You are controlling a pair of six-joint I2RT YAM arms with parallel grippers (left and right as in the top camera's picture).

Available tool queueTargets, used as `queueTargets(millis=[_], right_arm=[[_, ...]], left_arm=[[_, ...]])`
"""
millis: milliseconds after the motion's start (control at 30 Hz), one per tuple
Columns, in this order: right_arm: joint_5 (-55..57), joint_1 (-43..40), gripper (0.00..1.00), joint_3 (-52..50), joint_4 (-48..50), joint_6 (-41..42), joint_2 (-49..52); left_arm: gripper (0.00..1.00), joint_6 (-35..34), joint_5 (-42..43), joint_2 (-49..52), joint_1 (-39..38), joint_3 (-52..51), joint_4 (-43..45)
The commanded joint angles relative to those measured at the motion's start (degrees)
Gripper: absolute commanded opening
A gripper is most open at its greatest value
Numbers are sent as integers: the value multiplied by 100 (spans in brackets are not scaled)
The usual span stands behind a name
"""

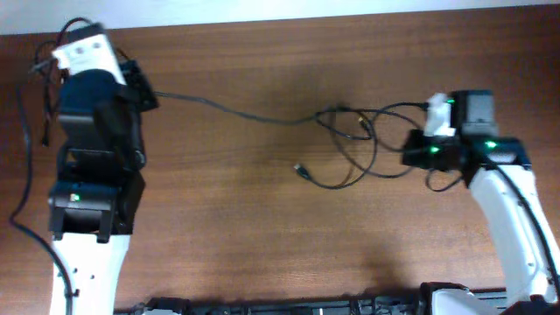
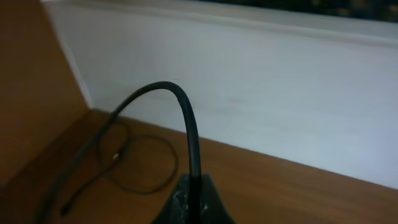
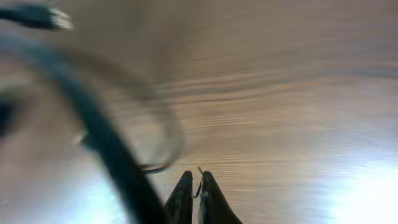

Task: Untangle cables
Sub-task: 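Pull the left gripper far left, stretching the cable across the table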

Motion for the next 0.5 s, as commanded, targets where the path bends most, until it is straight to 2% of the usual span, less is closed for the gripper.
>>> queueTargets(millis=[0,67,133,200,333,367,467], right_arm=[[1373,-894,4,35,-243,415,74],[1661,-1884,4,33,-348,625,216],[1497,-2271,4,35,-350,625,280],[1211,-2476,4,35,-339,623,354],[1338,-2481,4,33,-391,708,586],[1521,-2481,4,33,-437,992,706],[1497,-2465,4,33,-448,1010,914]], left_arm=[[0,-114,-173,-116,509,133,-15],[0,-114,-173,-133,1182,133,-2],[0,-114,-170,-144,1578,133,9],[0,-114,-170,-153,1939,133,9],[0,-166,-170,-153,2756,133,9],[0,-393,-181,-153,3062,133,7],[0,-1421,-330,-153,3755,133,0]])
